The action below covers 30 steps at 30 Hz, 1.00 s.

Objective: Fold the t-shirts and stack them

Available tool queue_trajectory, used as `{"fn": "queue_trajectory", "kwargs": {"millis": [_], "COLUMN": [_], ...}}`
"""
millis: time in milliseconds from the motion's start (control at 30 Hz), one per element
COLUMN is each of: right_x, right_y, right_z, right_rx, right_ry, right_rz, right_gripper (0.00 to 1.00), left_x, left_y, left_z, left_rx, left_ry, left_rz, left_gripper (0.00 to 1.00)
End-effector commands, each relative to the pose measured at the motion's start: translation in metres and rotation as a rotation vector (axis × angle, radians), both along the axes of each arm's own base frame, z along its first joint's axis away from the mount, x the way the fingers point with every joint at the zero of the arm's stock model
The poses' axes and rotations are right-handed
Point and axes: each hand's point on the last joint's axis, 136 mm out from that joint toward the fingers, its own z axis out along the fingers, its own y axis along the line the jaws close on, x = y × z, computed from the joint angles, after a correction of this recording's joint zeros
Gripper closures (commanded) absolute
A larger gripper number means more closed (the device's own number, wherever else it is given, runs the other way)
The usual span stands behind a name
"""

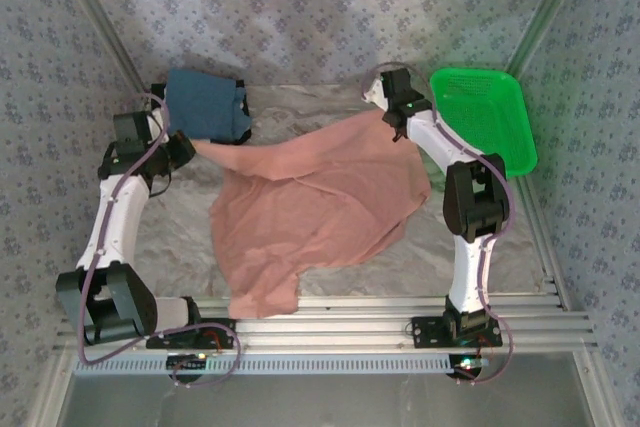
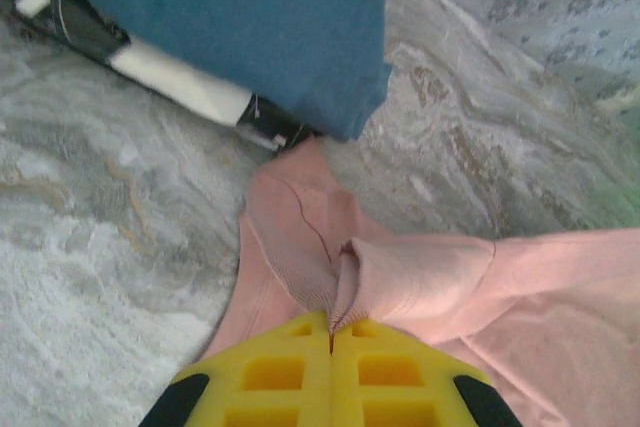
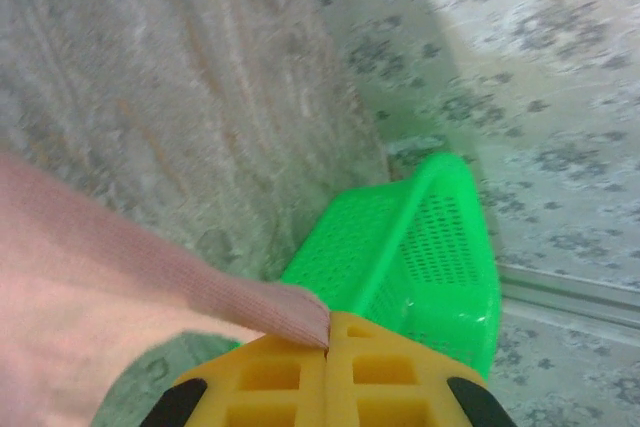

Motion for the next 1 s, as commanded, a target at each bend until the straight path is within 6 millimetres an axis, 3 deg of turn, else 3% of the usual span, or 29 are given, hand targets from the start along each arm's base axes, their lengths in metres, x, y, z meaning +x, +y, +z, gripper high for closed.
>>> {"fn": "queue_trajectory", "kwargs": {"millis": [0,367,633,667,867,967], "right_x": [-0.019,-0.078,-0.104,-0.112,-0.125,-0.130], "right_y": [-0.006,-0.027,-0.034,-0.036,-0.039,-0.044], "right_z": [0.006,-0.027,-0.043,-0.054,-0.064,-0.067], "right_rx": [0.007,0.033,0.048,0.046,0.046,0.044], "right_ry": [-0.011,0.066,0.094,0.117,0.139,0.142], "right_rz": [-0.025,-0.086,-0.112,-0.118,-0.126,-0.137], "right_gripper": [1.00,1.00,1.00,1.00,1.00,1.00], "left_x": [-0.024,-0.067,-0.090,-0.093,-0.106,-0.111], "left_y": [-0.008,-0.024,-0.026,-0.026,-0.028,-0.029], "left_z": [-0.013,-0.062,-0.093,-0.096,-0.112,-0.111], "left_rx": [-0.024,-0.105,-0.107,-0.108,-0.119,-0.127], "left_ry": [0.033,0.127,0.194,0.196,0.231,0.223], "left_rz": [-0.009,0.020,0.070,0.074,0.095,0.104], "left_gripper": [1.00,1.00,1.00,1.00,1.00,1.00]}}
